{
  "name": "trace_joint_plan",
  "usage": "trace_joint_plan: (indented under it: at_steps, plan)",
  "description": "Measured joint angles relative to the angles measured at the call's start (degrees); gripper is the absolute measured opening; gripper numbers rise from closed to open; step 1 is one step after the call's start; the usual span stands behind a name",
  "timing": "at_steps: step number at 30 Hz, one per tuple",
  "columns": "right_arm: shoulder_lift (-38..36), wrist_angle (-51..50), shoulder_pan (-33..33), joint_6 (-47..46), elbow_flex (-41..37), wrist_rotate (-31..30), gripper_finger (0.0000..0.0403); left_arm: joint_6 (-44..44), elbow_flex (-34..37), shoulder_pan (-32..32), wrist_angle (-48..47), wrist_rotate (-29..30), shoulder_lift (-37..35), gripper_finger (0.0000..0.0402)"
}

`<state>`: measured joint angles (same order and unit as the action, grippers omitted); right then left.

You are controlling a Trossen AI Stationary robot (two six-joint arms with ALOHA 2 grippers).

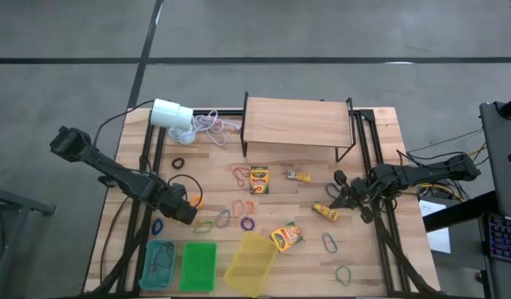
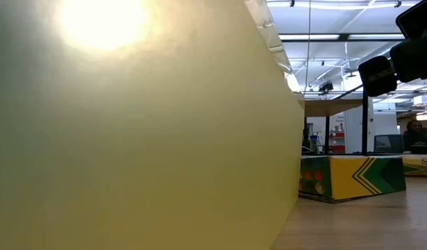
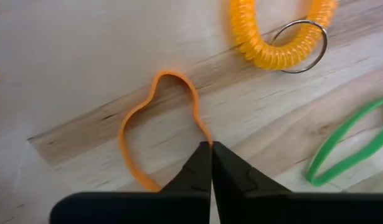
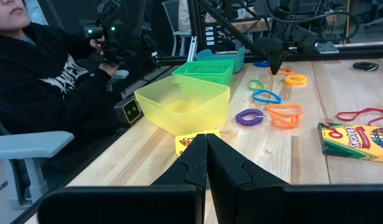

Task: Pick & Place Office Desk Supplies
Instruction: Put the orange rubberband into the blue bin

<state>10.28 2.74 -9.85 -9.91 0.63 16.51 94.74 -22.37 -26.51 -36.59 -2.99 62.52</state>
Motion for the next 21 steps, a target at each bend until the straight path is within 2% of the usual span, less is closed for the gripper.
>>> trace_joint_plan:
  at_steps: [5,9,21]
  plan:
    - [0.00,-0.01,0.00,0.00,0.01,-0.01,0.0008,0.16,-0.19,0.02,-0.08,-0.32,-0.03,0.0004]
    - [0.00,0.00,-0.02,0.00,0.00,0.00,0.0008,0.17,-1.77,0.03,-0.90,-2.97,-0.09,0.0003]
    - [-0.01,0.00,0.00,0.00,0.01,-0.01,0.0008,0.13,-14.39,-0.01,-17.48,-3.03,-0.11,0.0003]
